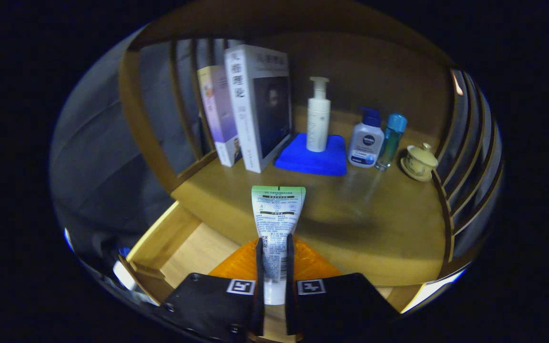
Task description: Pull open the drawer, take out the items inside it, and place them on the countertop above the cabinet.
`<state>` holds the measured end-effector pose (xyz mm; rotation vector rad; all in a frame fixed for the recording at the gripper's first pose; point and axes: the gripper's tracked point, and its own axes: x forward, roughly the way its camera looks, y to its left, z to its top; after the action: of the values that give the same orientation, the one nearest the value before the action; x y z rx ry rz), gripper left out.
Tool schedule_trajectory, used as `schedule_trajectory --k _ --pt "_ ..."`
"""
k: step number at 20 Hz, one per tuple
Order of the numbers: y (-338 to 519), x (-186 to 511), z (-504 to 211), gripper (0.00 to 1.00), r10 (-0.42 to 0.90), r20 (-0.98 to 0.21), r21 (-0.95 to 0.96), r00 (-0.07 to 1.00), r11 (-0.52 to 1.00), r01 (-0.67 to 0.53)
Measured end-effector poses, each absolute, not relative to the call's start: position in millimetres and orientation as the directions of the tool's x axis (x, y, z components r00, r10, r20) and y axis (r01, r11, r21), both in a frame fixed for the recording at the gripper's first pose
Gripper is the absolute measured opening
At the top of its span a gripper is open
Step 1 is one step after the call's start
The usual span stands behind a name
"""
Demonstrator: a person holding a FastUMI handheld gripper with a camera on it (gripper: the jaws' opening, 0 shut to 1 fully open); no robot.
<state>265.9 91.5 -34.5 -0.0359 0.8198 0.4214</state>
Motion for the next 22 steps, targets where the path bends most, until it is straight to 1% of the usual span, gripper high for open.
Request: schedule_trajectory --k 2,4,6,7,8,11,12,14,16,19,22 --pt "89.6 279.9 -44.7 0.2 0.33 -0.733 0.177 0.595 0.937 -0.302" --pt "95.7 296.4 -44.7 0.2 0.346 -0.72 0.249 0.602 0.938 -0.241" --pt "93.1 307.7 -40.2 0.2 0.322 -0.722 0.256 0.613 0.947 -0.195" --pt "88.0 317.0 -40.9 0.27 0.294 -0.727 0.231 0.62 0.956 -0.182" --pt "82.5 325.1 -45.0 0.27 0.266 -0.728 0.199 0.633 0.964 -0.176" --pt "80.0 336.3 -36.6 0.39 0.225 -0.691 0.174 0.687 0.974 -0.143" --pt "81.9 334.9 -28.8 0.39 0.23 -0.674 0.181 0.702 0.973 -0.144" --pt "84.7 330.3 -13.3 0.7 0.239 -0.631 0.172 0.738 0.971 -0.168" --pt "79.7 316.5 3.9 1.0 0.209 -0.579 0.106 0.788 0.978 -0.181" --pt "80.3 283.8 19.5 0.98 0.187 -0.48 0.044 0.857 0.981 -0.189" --pt "86.0 238.5 21.1 0.98 0.211 -0.414 0.058 0.886 0.977 -0.206"
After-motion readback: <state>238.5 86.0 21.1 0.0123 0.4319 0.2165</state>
